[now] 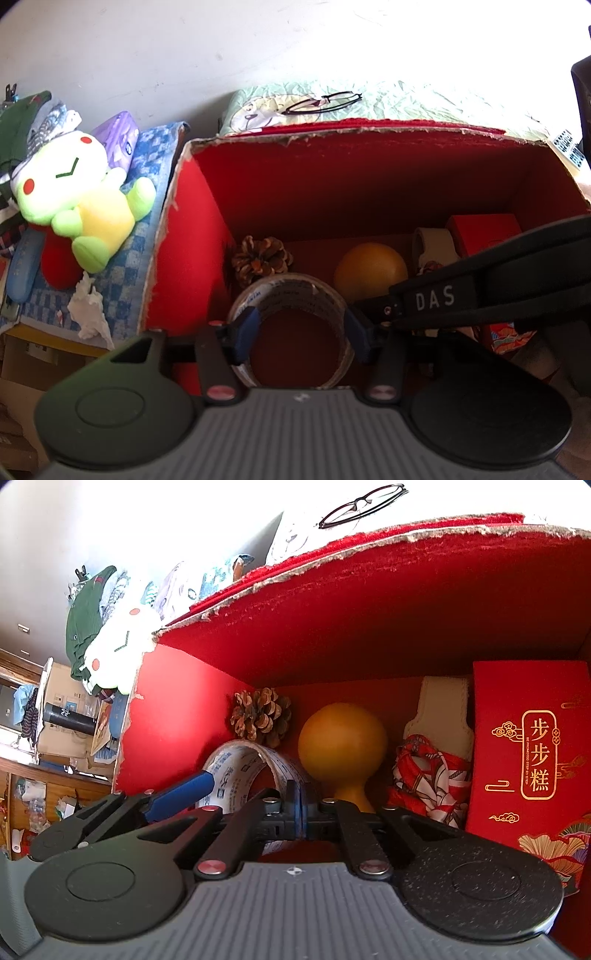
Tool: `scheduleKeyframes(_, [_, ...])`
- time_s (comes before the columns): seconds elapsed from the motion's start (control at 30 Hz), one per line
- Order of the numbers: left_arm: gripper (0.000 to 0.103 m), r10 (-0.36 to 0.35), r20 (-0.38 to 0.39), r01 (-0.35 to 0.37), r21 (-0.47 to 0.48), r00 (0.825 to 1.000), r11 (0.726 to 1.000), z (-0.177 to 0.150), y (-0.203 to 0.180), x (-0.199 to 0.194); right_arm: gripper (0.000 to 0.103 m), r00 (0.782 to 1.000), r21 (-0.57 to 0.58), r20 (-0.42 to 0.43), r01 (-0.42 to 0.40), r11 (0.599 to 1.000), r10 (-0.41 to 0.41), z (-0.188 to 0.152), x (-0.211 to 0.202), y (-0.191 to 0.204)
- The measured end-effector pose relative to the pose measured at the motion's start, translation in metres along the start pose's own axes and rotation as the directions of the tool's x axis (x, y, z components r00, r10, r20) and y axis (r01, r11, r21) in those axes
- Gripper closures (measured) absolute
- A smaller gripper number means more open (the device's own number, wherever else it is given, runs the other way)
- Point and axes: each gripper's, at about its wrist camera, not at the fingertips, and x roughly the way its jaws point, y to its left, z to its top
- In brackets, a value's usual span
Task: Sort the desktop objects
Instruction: 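Open the right gripper and lift it out of the box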
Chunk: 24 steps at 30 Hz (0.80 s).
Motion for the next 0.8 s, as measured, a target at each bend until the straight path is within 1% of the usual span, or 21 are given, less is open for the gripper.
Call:
scheduleKeyframes(0.1, [0.046, -0.005, -0.018, 0.005, -0.004, 1.0, 1.0, 0.003, 0.0, 0.0, 0.097, 1.0, -0.014, 0.019, -0.002, 1.0, 0.002, -0.001, -0.002, 0.001])
scheduleKeyframes(0.2, [0.044, -0.001, -0.025, 0.001, -0.011, 1.0, 1.0, 0.004, 0.0, -0.001, 0.093, 0.997, -0.033, 0.074, 0.013, 0.999, -0.011, -0.005, -0.009, 0.005])
scheduleKeyframes(0.23, [0.039, -0.009, -0.027, 0.009, -0.014, 1.0, 1.0, 0.004, -0.001, -0.002, 0.092, 0.995, -0.031, 0.094, 0.016, 0.999, -0.013, -0.005, -0.011, 0.004])
scheduleKeyframes(0.27, [0.032, -0.026, -0.029, 0.026, -0.017, 0.999, 1.0, 0.004, -0.001, -0.003, 0.088, 0.994, -0.026, 0.11, 0.019, 0.999, -0.016, -0.006, -0.013, 0.003])
scheduleKeyframes(0.3, [0.029, -0.04, -0.028, 0.04, -0.022, 0.999, 0.999, 0.003, -0.002, -0.005, 0.084, 0.992, -0.02, 0.122, 0.018, 1.0, -0.016, -0.007, -0.016, 0.002])
scheduleKeyframes(0.33, [0.025, -0.043, -0.024, 0.042, -0.023, 0.999, 0.999, 0.003, -0.004, -0.007, 0.083, 0.99, -0.014, 0.137, 0.024, 1.0, -0.022, -0.008, -0.018, 0.002])
scheduleKeyframes(0.4, [0.019, -0.02, -0.002, 0.02, -0.008, 1.0, 1.0, 0.001, -0.008, -0.012, 0.083, 0.985, -0.024, 0.162, 0.063, 0.998, -0.058, -0.01, -0.023, 0.002])
scheduleKeyframes(0.43, [0.012, -0.003, 0.011, 0.003, -0.001, 1.0, 1.0, 0.001, -0.01, -0.014, 0.083, 0.979, -0.032, 0.185, 0.09, 0.995, -0.082, -0.012, -0.026, 0.003])
scheduleKeyframes(0.47, [0.009, 0.005, 0.022, -0.005, 0.0, 1.0, 1.0, 0.001, -0.011, -0.016, 0.083, 0.973, -0.033, 0.207, 0.111, 0.993, -0.102, -0.014, -0.03, 0.003])
scheduleKeyframes(0.5, [0.009, 0.003, 0.026, -0.003, -0.002, 1.0, 1.0, 0.001, -0.011, -0.018, 0.083, 0.968, -0.027, 0.224, 0.121, 0.992, -0.112, -0.015, -0.034, 0.001])
scheduleKeyframes(0.63, [0.009, -0.005, 0.029, 0.006, -0.005, 1.0, 1.0, 0.002, -0.011, -0.023, 0.083, 0.961, 0.023, 0.255, 0.108, 0.994, -0.11, -0.018, -0.045, -0.009])
scheduleKeyframes(0.77, [0.009, -0.008, 0.017, 0.008, -0.003, 1.0, 1.0, 0.002, -0.014, -0.024, 0.082, 0.953, 0.032, 0.285, 0.096, 0.995, -0.101, -0.023, -0.059, -0.011])
scheduleKeyframes(0.8, [0.009, -0.007, 0.016, 0.007, -0.003, 1.0, 1.0, 0.002, -0.015, -0.025, 0.081, 0.95, 0.032, 0.294, 0.098, 0.995, -0.103, -0.025, -0.062, -0.01])
